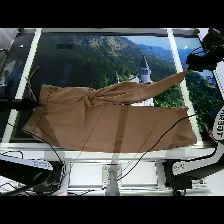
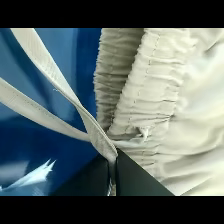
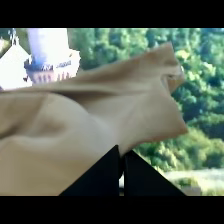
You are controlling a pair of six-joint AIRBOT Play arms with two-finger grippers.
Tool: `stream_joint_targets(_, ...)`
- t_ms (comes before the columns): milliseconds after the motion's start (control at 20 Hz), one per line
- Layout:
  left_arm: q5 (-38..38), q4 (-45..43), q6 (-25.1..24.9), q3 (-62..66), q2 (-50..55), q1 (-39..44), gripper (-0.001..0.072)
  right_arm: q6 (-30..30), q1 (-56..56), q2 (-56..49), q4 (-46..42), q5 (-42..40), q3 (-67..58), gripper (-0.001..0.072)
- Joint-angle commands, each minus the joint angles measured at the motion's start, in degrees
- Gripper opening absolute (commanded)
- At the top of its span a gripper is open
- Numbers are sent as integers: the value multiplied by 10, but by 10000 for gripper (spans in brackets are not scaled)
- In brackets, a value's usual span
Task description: Fold the clothes and pants, and hang the long-sleeved shirts on hangers.
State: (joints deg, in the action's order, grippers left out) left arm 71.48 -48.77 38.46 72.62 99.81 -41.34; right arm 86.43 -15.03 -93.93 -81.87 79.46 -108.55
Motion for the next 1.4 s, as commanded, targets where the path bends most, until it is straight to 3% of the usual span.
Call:
stream_joint_targets(0,-68,132,-12,0,1,-1,36,1,1,17,0,-97,-1,12)
stream_joint_targets(100,-97,205,-12,0,0,-1,35,1,1,17,6,-130,-1,13)
stream_joint_targets(200,-116,213,-12,0,-5,-1,35,0,1,16,1,-117,3,13)
stream_joint_targets(400,-117,157,23,0,-8,-2,35,-17,2,17,-10,49,62,13)
stream_joint_targets(500,-117,135,38,0,-8,-1,35,-19,2,17,-24,90,129,13)
stream_joint_targets(800,-106,132,42,0,-8,-1,36,21,2,17,-24,23,315,19)
stream_joint_targets(850,-106,132,42,0,-8,-1,36,25,1,17,-25,20,317,158)
stream_joint_targets(900,-106,132,42,0,-8,-1,36,25,0,17,-26,15,311,481)
stream_joint_targets(950,-106,132,42,0,-8,-1,36,25,-4,17,-27,9,303,587)
stream_joint_targets(1100,-97,132,42,0,-8,-1,36,47,-30,17,-27,-43,263,583)
stream_joint_targets(1200,-87,132,43,0,-8,-1,36,55,-61,17,-11,-92,243,516)
stream_joint_targets(1250,-87,132,48,0,-8,-1,36,55,-80,16,8,-116,241,479)
stream_joint_targets(1350,-87,132,60,0,-8,-1,36,30,-130,9,96,-153,241,478)
